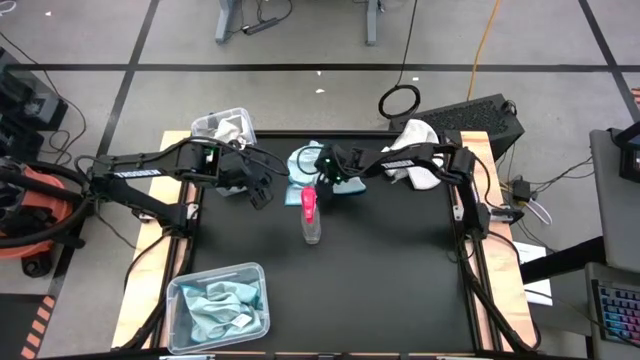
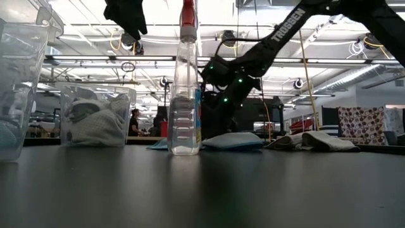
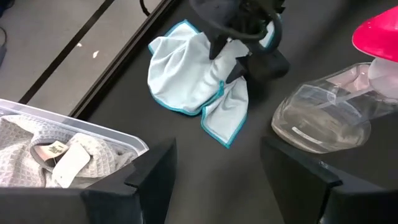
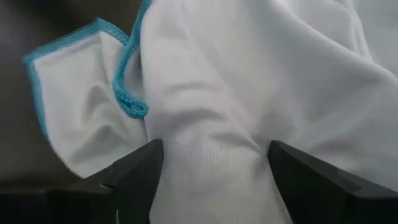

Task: Sort microfiber towel by color & place in baskets
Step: Put the blue towel into the bottom transparent bin

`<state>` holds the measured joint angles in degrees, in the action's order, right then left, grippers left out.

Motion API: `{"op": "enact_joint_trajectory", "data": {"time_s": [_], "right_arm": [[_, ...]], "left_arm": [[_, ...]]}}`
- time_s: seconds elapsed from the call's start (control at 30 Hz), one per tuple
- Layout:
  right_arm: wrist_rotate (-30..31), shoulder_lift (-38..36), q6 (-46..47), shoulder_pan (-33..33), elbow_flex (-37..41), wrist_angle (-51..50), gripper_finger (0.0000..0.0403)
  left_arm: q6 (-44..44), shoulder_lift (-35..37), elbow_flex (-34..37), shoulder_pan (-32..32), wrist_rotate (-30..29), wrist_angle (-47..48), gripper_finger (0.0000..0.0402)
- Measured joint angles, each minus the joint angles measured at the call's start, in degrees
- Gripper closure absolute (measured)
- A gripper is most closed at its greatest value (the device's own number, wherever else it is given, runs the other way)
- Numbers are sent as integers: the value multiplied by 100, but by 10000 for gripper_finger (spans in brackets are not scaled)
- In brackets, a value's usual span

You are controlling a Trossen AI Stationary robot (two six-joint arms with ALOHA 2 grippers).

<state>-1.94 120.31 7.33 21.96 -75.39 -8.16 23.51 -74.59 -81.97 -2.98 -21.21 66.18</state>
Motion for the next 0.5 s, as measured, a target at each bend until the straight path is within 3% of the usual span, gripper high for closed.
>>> {"op": "enact_joint_trajectory", "data": {"time_s": [0.2,0.5], "right_arm": [[85,325,-96,-42,-444,-694,153],[-8,341,37,-103,-435,-809,291]], "left_arm": [[7,0,0,0,6,19,164],[-27,0,0,0,5,24,164]]}}
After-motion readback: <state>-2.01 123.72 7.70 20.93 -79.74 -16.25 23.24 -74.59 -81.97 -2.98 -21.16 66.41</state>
